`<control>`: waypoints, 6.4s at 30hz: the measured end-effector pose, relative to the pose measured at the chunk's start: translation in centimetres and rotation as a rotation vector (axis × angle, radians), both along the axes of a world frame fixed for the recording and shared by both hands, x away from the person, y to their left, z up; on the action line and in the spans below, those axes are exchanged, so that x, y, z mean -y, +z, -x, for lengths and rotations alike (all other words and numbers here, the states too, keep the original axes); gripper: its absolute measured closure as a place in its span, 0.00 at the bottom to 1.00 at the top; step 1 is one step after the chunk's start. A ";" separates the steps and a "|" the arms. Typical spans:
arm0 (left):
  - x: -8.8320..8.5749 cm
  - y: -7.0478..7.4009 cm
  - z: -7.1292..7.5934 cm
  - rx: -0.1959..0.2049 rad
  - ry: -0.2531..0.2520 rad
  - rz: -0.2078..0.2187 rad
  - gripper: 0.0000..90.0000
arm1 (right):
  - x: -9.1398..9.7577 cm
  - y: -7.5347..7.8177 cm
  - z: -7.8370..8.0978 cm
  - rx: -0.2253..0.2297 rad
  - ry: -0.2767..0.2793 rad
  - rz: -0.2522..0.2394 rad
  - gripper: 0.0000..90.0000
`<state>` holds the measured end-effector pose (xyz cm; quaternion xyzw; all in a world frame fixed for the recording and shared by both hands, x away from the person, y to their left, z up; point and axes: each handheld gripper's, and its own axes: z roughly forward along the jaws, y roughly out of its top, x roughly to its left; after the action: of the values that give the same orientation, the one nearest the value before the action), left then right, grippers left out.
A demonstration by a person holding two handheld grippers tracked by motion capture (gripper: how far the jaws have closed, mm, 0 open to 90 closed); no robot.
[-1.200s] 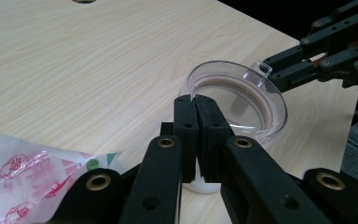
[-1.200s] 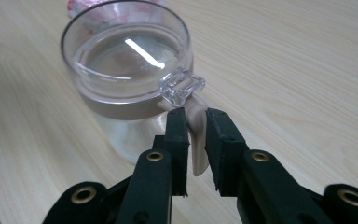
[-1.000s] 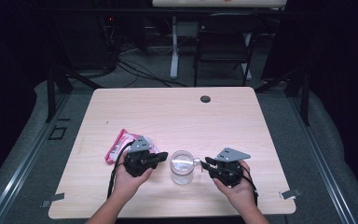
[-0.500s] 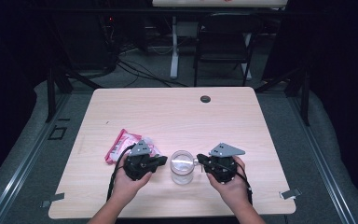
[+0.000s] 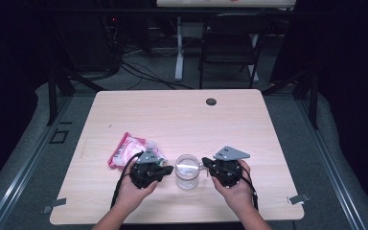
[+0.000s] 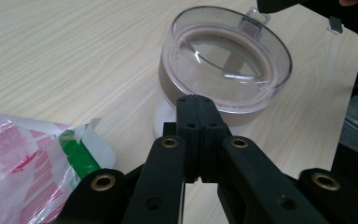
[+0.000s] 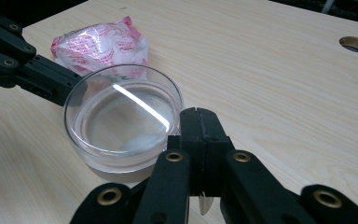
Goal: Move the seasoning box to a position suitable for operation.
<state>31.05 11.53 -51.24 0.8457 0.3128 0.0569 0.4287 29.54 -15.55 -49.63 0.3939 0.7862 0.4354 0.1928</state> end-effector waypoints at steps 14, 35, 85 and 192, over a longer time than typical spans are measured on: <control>0.3 -0.6 -0.1 -0.018 -0.013 -0.017 1.00 | 0.1 -0.1 0.0 0.006 0.003 -0.012 1.00; 0.2 0.1 0.0 -0.006 -0.012 0.014 1.00 | 0.0 -0.2 0.3 0.011 0.028 -0.004 0.90; 1.2 1.5 -0.4 0.022 0.016 0.049 0.76 | -3.5 0.5 3.7 0.221 0.129 0.177 0.55; 0.8 0.2 -0.9 0.010 0.060 0.080 0.65 | 1.8 -0.5 0.2 0.042 -0.015 -0.107 0.78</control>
<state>31.99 10.74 -51.07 0.8178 0.3380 0.0613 0.4617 29.29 -17.32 -50.10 0.4001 0.7546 0.4837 0.1911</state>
